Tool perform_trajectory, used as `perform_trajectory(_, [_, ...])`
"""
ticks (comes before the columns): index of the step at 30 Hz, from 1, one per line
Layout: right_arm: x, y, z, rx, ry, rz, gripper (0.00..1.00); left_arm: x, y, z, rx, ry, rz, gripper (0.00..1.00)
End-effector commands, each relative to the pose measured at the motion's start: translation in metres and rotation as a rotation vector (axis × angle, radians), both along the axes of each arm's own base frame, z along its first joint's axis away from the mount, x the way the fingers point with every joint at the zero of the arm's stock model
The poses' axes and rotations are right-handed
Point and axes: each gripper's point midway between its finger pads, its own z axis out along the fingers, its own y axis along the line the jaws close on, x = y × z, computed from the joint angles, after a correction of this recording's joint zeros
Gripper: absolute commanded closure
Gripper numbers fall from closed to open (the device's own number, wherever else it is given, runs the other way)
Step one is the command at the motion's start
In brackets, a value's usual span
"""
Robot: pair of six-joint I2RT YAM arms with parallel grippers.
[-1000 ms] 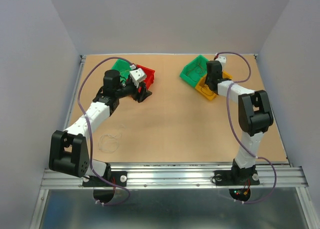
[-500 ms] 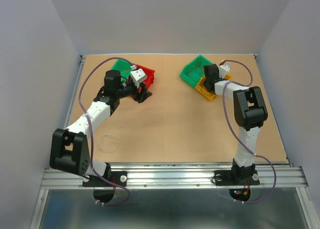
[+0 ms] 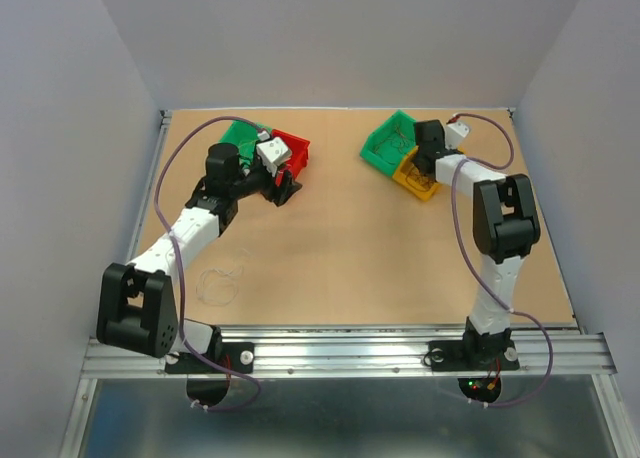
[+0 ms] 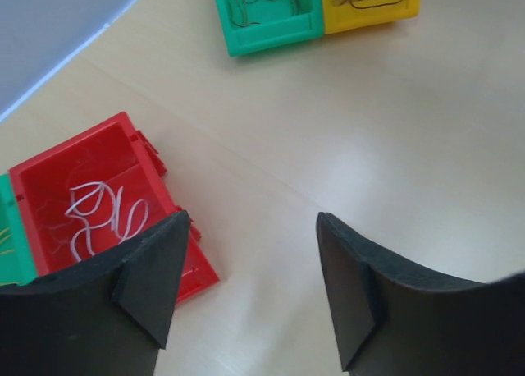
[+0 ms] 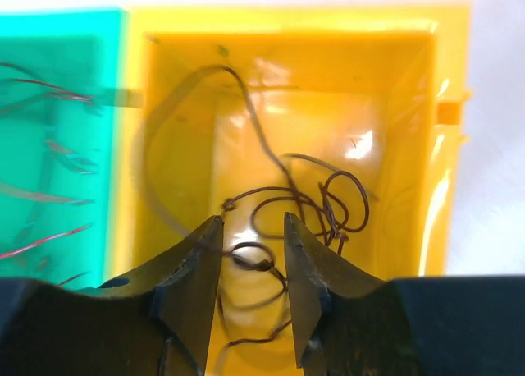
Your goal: Untangle the cables
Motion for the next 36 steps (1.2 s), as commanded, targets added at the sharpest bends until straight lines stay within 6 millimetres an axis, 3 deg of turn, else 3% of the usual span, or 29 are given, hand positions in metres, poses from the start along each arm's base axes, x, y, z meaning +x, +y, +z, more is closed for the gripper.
perform_trajectory(1, [0.002,0.002,0.096,-0.035,-0.176,0.006,0.56,0.001,0.012,0.042,-0.042,-0.169,0.085,0.2])
perform_trajectory(2, [-0.004,0.004,0.106,-0.036,-0.189,0.021,0.54,-0.001,0.017,0.049,-0.051,-0.195,0.112,0.15])
perform_trajectory(3, [-0.004,0.004,0.104,-0.035,-0.184,0.025,0.54,0.0,0.019,0.056,-0.058,-0.215,0.129,0.15])
perform_trajectory(5, [-0.013,0.005,0.118,-0.035,-0.203,0.04,0.46,-0.002,0.026,0.061,-0.065,-0.239,0.167,0.01])
perform_trajectory(7, [-0.021,0.005,0.127,-0.036,-0.213,0.055,0.44,-0.001,0.032,0.066,-0.071,-0.262,0.205,0.01])
perform_trajectory(8, [-0.025,0.007,0.139,-0.024,-0.236,0.071,0.38,0.0,0.038,0.078,-0.09,-0.303,0.237,0.01])
perform_trajectory(10, [-0.037,0.008,0.137,-0.02,-0.226,0.089,0.28,0.005,0.06,0.077,-0.122,-0.309,0.348,0.01])
perform_trajectory(11, [-0.045,0.01,0.148,-0.007,-0.249,0.107,0.21,0.003,0.066,0.089,-0.152,-0.35,0.373,0.01])
perform_trajectory(13, [-0.063,0.014,0.131,-0.002,-0.213,0.163,0.17,0.002,0.08,0.09,-0.152,-0.356,0.423,0.01])
perform_trajectory(14, [-0.074,0.018,0.145,0.007,-0.253,0.194,0.17,-0.002,0.077,0.086,-0.131,-0.346,0.386,0.01])
perform_trajectory(15, [-0.092,0.018,0.116,-0.004,-0.198,0.233,0.16,-0.005,0.077,0.089,-0.107,-0.351,0.357,0.01])
perform_trajectory(16, [-0.098,0.027,0.118,0.022,-0.233,0.283,0.15,-0.011,0.079,0.09,-0.044,-0.386,0.329,0.01])
perform_trajectory(17, [-0.104,0.031,0.119,0.037,-0.263,0.316,0.15,-0.017,0.081,0.073,0.009,-0.32,0.319,0.02])
perform_trajectory(18, [-0.117,0.034,0.127,0.047,-0.302,0.349,0.15,-0.02,0.085,0.073,0.047,-0.317,0.32,0.02])
perform_trajectory(19, [-0.131,0.037,0.107,0.06,-0.292,0.382,0.14,-0.025,0.087,0.069,0.083,-0.306,0.313,0.02])
perform_trajectory(20, [-0.14,0.042,0.1,0.083,-0.29,0.42,0.11,-0.036,0.094,0.056,0.165,-0.276,0.302,0.02])
perform_trajectory(23, [-0.169,0.044,0.081,0.114,-0.294,0.454,0.09,-0.053,0.104,0.044,0.28,-0.231,0.282,0.01])
perform_trajectory(25, [-0.18,0.043,0.077,0.124,-0.306,0.459,0.09,-0.074,0.112,0.021,0.416,-0.151,0.207,0.01])
perform_trajectory(26, [-0.188,0.041,0.066,0.126,-0.288,0.459,0.09,-0.093,0.116,-0.001,0.484,-0.052,0.152,0.01])
perform_trajectory(31, [-0.205,0.04,0.06,0.136,-0.317,0.476,0.09,-0.127,0.141,-0.034,0.733,0.024,0.014,0.01])
perform_trajectory(33, [-0.21,0.041,0.063,0.139,-0.341,0.488,0.08,-0.154,0.15,-0.059,0.822,0.111,-0.094,0.01])
perform_trajectory(36, [-0.215,0.041,0.068,0.141,-0.37,0.495,0.08,-0.163,0.167,-0.084,0.924,0.178,-0.121,0.01])
